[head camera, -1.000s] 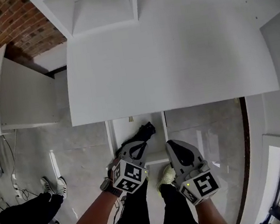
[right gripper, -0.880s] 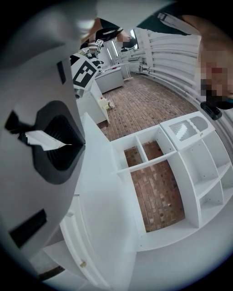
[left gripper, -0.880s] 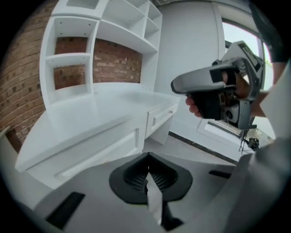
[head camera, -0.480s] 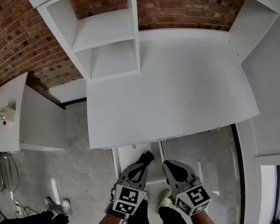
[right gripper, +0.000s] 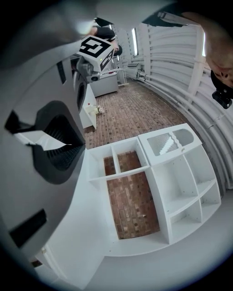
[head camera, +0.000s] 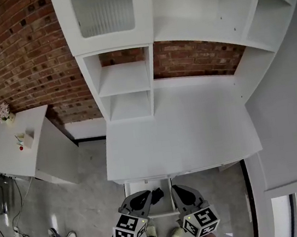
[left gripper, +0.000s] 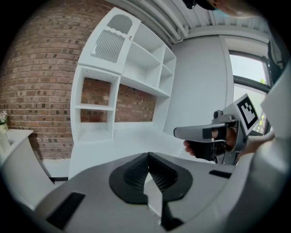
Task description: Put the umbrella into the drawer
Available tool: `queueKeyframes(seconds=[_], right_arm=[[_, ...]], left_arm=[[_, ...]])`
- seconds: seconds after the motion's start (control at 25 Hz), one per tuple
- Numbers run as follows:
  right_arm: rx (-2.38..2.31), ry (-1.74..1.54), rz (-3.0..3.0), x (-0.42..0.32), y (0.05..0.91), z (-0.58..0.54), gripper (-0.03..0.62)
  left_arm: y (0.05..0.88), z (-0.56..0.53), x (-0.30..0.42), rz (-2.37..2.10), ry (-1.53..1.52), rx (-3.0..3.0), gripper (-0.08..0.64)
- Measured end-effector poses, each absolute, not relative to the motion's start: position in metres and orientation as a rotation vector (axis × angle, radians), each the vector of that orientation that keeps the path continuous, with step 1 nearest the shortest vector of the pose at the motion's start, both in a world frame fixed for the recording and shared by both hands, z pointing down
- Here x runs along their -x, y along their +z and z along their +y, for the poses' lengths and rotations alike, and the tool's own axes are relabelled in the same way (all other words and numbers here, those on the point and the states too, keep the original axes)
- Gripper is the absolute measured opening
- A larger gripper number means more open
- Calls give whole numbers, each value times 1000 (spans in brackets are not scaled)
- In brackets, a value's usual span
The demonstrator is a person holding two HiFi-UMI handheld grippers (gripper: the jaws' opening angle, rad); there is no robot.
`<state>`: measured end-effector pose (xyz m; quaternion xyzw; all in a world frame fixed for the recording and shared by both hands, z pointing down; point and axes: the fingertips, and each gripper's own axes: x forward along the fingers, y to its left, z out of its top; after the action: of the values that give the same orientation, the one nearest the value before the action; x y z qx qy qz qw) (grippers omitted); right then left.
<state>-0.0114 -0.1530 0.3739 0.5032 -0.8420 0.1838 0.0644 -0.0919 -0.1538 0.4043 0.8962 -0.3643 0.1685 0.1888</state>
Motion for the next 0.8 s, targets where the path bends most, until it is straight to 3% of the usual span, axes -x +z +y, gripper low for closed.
queueKeyframes(seconds=[0.8], right_arm=[[-1540, 228, -2658, 5, 217, -157, 3]], left_arm=[[236, -160, 123, -1319, 173, -2564, 6]])
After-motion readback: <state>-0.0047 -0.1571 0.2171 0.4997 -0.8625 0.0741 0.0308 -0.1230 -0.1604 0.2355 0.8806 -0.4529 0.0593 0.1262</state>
